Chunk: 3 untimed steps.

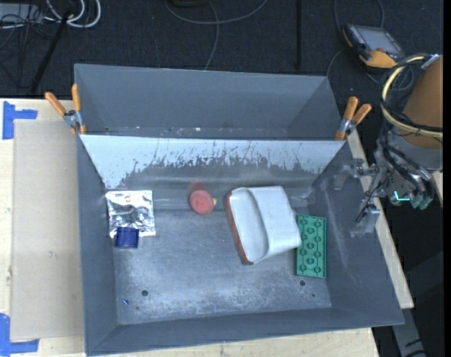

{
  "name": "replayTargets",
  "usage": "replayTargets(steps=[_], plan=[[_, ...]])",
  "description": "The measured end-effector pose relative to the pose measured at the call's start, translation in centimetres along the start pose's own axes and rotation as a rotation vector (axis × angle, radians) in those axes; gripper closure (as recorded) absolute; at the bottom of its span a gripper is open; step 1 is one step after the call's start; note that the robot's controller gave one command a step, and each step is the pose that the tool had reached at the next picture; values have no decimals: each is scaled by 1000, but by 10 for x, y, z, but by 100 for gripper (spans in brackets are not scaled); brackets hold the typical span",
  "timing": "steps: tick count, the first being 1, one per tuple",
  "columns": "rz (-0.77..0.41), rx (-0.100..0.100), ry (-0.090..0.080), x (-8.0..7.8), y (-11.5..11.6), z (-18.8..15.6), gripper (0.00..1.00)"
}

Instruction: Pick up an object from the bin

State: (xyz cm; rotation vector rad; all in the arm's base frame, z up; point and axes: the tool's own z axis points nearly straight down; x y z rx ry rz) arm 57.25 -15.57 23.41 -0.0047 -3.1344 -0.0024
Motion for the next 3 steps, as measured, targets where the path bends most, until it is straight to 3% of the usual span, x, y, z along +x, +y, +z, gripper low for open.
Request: replayTargets(steps=[1,2,3], plan=[[-15,-1,-1,-5,3,152,0],[-20,1,-7,-7,2,147,100],[-3,3,-18,-26,17,26,100]])
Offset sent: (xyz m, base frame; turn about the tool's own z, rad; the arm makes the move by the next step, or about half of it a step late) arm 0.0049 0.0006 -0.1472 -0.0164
